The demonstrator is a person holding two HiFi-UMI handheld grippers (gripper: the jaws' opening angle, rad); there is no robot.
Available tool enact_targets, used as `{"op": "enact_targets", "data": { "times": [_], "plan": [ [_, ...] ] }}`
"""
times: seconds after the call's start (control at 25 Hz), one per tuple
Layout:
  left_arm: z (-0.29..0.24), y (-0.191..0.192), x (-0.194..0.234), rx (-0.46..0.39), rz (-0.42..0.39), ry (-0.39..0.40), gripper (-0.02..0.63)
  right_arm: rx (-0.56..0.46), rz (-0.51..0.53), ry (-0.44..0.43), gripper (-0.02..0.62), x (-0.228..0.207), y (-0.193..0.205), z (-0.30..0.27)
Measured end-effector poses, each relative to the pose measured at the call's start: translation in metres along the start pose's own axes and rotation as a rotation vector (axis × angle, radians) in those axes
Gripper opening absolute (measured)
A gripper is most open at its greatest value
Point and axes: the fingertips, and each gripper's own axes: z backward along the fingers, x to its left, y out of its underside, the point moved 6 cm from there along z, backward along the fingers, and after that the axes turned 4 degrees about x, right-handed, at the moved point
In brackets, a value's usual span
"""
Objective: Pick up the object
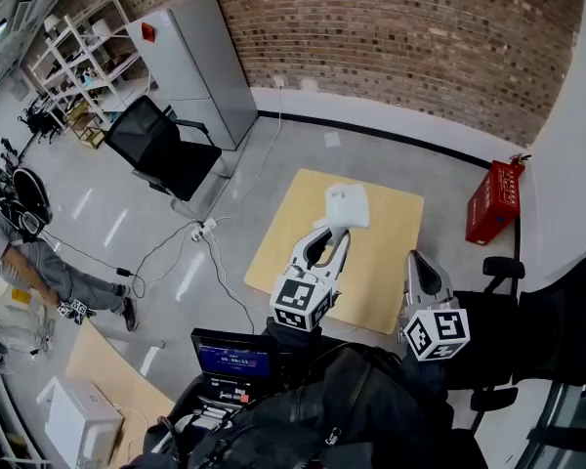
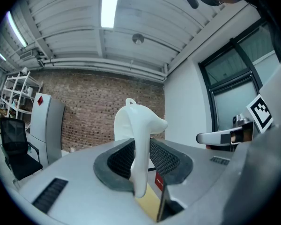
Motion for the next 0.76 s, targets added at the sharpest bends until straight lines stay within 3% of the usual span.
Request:
{"op": "enact_targets", "data": {
  "times": [0.76],
  "plan": [
    [0.0016, 0.0051, -0.0004, 0.007, 0.002, -0.009, 0.107, 0.012, -0.002, -0.018, 0.005, -0.0009, 0.0064, 0.0003]
  ]
}}
